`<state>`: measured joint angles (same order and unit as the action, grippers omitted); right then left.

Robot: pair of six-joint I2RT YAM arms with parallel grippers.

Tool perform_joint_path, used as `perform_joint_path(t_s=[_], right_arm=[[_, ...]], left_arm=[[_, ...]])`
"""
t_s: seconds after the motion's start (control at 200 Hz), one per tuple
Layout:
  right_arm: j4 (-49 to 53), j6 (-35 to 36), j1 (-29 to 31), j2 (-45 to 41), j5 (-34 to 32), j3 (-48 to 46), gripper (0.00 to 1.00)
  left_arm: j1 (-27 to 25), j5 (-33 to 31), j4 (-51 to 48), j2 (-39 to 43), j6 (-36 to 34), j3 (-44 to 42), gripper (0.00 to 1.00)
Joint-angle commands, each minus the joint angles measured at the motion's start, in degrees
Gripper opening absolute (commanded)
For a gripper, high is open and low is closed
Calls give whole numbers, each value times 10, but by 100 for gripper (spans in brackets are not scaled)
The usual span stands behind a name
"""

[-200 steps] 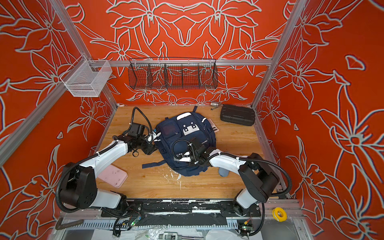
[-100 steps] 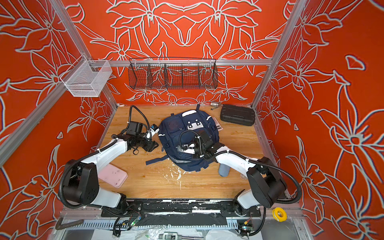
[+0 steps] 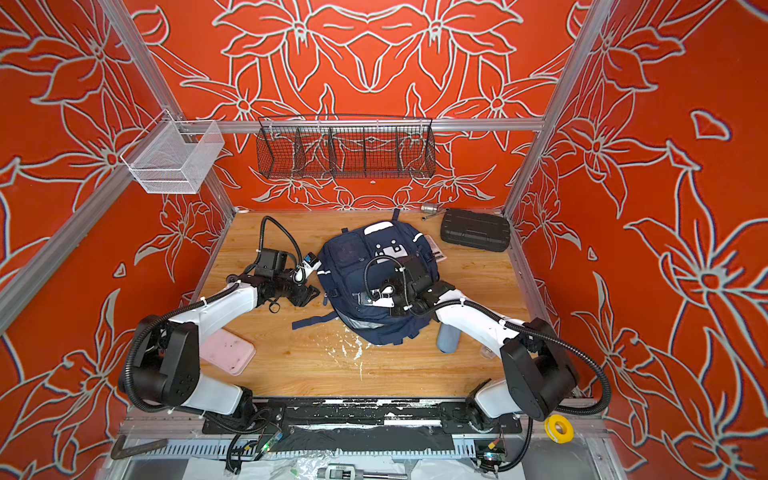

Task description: Pack the student bag

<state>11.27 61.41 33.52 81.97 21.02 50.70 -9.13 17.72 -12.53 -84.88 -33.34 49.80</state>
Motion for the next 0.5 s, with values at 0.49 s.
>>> perform_joint_path(t_s=[0.49], right_arm=[[72, 47, -26, -25, 96, 8, 0]], left_arm=[[-53, -66, 156, -121, -439, 10, 73]])
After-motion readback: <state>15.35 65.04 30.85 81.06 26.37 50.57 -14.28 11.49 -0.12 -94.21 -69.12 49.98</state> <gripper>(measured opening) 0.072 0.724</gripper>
